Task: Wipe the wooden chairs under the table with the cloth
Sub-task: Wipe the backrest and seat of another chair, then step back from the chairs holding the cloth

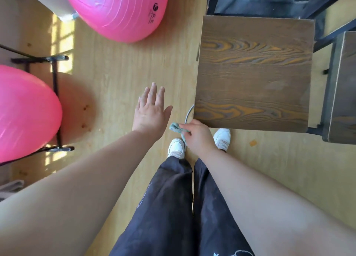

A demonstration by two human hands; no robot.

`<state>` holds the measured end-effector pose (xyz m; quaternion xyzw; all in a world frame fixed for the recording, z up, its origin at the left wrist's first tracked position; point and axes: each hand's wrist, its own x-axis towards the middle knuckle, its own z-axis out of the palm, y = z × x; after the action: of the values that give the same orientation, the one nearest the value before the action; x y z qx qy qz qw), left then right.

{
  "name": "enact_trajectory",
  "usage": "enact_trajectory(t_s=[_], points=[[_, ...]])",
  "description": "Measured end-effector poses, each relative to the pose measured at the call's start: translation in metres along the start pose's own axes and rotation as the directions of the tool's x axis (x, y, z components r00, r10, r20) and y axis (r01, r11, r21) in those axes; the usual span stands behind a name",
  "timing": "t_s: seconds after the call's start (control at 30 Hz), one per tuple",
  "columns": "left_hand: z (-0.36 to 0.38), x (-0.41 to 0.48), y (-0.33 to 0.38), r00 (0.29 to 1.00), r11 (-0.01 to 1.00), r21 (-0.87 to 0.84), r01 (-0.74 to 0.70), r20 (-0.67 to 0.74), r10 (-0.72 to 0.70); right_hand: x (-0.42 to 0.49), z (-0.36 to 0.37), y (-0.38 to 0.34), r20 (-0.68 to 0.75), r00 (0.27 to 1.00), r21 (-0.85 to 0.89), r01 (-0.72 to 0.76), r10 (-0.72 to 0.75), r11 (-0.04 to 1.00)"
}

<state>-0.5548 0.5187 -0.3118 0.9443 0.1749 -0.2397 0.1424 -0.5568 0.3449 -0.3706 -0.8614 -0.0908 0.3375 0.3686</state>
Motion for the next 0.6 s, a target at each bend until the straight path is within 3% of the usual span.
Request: enact_trajectory(t_s=[0.33, 0.6], points=[[-0.150, -0.055, 0.074, 0.982, 0.975, 0.116, -0.188, -0.006, 0.190, -0.072, -0.200, -0.092, -0.414, 0.910, -0.185, -0.081, -0.003, 0.979], [-0.284, -0.088, 0.187, 0.905, 0.906, 0.183, -0.382, -0.126, 0.407, -0.161, -0.337, -0.154, -0.578, 0.813, -0.140, -0.192, 0.078, 0.971]])
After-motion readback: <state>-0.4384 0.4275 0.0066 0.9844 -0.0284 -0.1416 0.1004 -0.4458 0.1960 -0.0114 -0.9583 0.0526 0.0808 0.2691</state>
